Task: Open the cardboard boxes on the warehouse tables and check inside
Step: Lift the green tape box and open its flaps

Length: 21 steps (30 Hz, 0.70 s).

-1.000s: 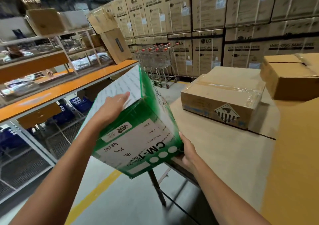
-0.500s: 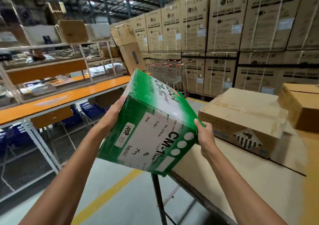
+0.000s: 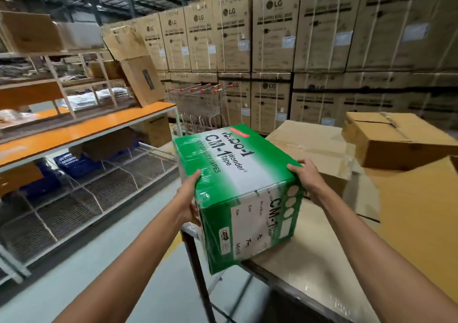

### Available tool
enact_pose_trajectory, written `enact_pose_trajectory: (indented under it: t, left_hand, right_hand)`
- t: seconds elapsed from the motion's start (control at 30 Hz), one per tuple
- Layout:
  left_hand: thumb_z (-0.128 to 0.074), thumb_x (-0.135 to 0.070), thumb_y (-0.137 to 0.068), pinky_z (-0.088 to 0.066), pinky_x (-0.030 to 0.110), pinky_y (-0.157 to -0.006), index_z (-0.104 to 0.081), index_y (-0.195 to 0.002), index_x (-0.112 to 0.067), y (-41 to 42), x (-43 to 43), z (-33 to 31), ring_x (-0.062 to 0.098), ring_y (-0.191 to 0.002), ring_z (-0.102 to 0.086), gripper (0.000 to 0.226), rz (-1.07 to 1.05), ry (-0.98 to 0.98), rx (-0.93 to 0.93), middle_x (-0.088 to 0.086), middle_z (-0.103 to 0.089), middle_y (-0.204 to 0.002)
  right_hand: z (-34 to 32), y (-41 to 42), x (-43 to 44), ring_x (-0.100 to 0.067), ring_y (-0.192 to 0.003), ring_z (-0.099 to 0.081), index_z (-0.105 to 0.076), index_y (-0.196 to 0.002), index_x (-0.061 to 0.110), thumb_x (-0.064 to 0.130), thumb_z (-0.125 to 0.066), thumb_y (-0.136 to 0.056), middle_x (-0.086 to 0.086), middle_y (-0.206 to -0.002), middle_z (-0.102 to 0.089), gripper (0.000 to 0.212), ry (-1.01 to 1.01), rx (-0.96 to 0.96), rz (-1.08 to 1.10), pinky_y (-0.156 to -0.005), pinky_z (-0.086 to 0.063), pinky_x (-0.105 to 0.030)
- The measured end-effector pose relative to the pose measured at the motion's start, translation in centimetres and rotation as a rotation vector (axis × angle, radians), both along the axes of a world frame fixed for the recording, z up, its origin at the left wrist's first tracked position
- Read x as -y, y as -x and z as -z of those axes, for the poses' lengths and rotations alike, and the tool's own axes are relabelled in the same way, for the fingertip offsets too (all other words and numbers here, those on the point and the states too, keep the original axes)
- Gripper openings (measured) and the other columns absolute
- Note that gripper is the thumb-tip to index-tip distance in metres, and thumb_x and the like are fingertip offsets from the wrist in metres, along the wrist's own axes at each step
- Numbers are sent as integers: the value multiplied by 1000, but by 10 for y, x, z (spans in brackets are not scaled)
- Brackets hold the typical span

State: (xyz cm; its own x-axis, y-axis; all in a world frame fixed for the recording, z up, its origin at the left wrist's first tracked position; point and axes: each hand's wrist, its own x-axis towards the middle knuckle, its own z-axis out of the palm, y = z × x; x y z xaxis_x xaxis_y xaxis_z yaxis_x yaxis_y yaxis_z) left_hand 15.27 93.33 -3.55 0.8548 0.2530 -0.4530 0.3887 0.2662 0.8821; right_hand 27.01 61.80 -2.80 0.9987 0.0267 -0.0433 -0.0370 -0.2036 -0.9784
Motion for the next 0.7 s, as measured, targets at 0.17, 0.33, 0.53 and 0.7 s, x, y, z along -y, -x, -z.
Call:
enact_pose_trajectory:
  t: [0.17,0.33,0.53,0.7]
  left_hand:
    - [-57,-58,-90,-44,54,-103,-66,-125,-20,2,18,-16,33,-101,-70,53,-33,83,68,11,-75,-110]
    - [-45,-38,-102,-54,44,-85,-64,-126,-13,3,9,-17,30,-86,-74,39,-123,289,200,14,-74,-111]
    - [-40,-34,-104,-51,47,-92,-66,-118,-12,23,-7,5,32,-79,-74,37,-247,441,251,16,-75,-100]
    - [-43,-24,-101,-51,47,-78,-62,-106,-7,39,-20,37,32,-80,-70,26,-316,479,88,14,-71,-89]
  right_hand:
    - [-5,13,5,-26,-100,-63,-51,-120,19,32,-64,-95,-10,-117,-63,31,-4,54,51,-80,-52,-40]
    - [-49,22,-11,-22,-107,-59,-52,-115,31,42,-66,-92,2,-117,-60,29,178,274,61,-91,-51,-44]
    - [-91,35,-58,-21,-106,-61,-57,-126,28,46,-66,-90,2,-119,-65,41,373,482,-5,-89,-52,-40]
    - [-106,46,-96,-23,-95,-65,-60,-124,32,47,-70,-86,0,-114,-71,42,527,641,-106,-80,-53,-36]
